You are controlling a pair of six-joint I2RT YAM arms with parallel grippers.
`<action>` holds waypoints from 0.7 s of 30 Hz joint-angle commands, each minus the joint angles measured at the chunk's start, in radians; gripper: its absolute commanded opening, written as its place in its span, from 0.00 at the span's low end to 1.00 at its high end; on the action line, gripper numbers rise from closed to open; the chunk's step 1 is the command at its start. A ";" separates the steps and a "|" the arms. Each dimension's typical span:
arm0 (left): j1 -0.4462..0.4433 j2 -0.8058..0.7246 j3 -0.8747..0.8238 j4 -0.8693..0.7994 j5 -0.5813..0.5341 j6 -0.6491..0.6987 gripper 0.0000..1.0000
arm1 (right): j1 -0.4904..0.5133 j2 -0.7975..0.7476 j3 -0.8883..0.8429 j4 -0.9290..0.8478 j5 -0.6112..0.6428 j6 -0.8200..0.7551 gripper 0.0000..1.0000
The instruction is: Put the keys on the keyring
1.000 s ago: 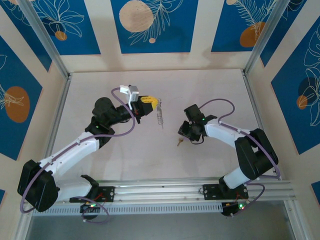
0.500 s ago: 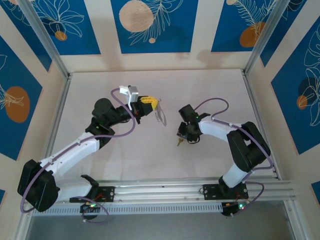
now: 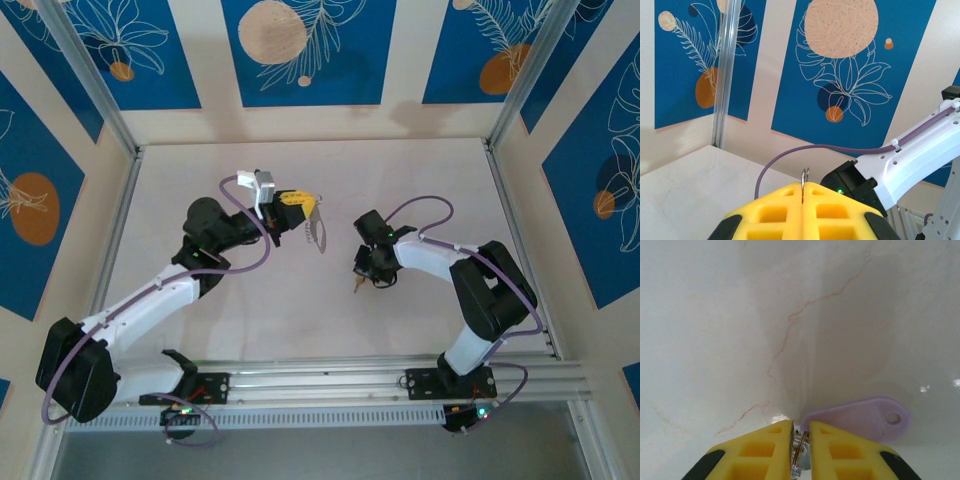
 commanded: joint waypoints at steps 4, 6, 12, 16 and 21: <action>0.006 0.004 -0.010 0.074 0.030 -0.022 0.00 | 0.010 -0.050 -0.003 -0.027 0.022 0.011 0.24; 0.006 0.004 -0.011 0.077 0.031 -0.025 0.00 | 0.013 -0.057 -0.008 -0.023 0.022 0.010 0.24; 0.007 0.005 -0.011 0.084 0.035 -0.028 0.00 | 0.018 -0.060 -0.015 -0.017 0.019 0.013 0.24; 0.007 0.005 -0.013 0.088 0.037 -0.028 0.00 | 0.022 -0.046 -0.014 -0.008 0.008 0.010 0.26; 0.006 0.002 -0.016 0.094 0.037 -0.032 0.00 | 0.028 -0.025 -0.005 -0.006 0.008 0.012 0.31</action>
